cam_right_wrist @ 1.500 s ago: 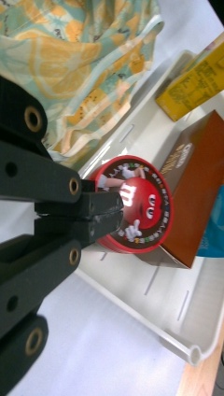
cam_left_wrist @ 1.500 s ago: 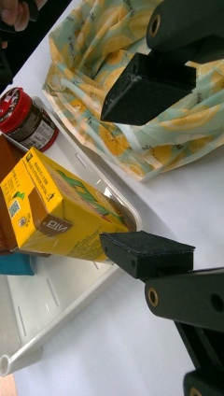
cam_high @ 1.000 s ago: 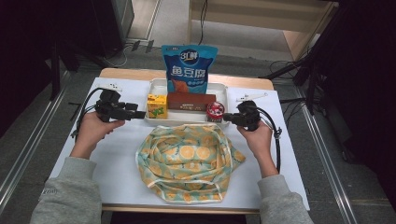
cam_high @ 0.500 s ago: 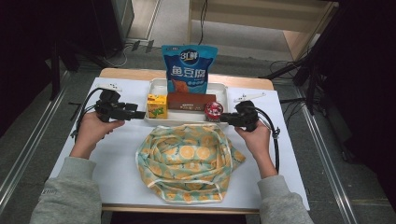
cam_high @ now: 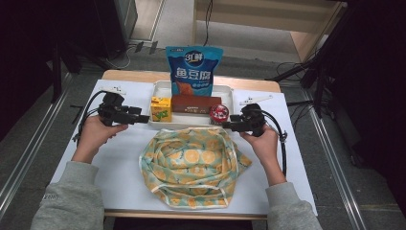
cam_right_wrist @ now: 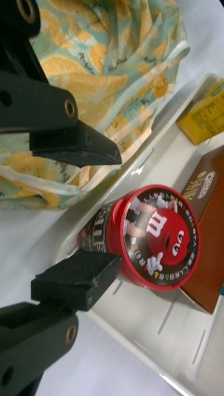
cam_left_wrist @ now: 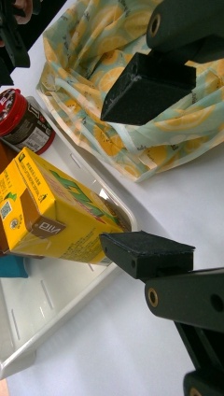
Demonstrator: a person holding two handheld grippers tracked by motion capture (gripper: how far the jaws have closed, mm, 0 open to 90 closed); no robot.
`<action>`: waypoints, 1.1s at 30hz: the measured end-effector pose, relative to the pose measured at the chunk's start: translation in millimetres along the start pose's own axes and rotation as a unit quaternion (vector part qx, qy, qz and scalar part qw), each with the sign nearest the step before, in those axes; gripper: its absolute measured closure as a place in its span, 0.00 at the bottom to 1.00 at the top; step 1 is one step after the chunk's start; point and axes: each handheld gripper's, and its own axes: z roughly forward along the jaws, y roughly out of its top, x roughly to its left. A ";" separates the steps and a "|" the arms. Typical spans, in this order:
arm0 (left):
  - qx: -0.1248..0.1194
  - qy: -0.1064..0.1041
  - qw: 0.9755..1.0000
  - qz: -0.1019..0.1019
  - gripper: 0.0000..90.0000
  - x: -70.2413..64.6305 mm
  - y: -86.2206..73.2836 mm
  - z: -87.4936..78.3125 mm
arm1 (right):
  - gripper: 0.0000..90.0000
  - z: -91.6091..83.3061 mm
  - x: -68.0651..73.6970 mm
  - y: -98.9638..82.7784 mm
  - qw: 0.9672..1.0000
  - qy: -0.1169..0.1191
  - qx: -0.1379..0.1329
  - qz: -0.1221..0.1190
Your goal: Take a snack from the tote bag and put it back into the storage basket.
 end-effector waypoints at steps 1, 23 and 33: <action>0.002 0.000 1.000 0.001 0.40 0.1 -0.1 0.0 | 0.47 -0.4 0.7 0.1 1.000 0.001 0.001 0.000; 0.002 0.005 1.000 -0.007 0.39 0.6 -10.3 -5.9 | 0.39 -25.7 -2.9 -21.1 1.000 -0.006 -0.011 0.009; 0.013 0.002 1.000 -0.018 0.38 5.8 -15.5 -5.5 | 0.38 -36.8 -9.8 -32.6 1.000 -0.014 -0.017 0.005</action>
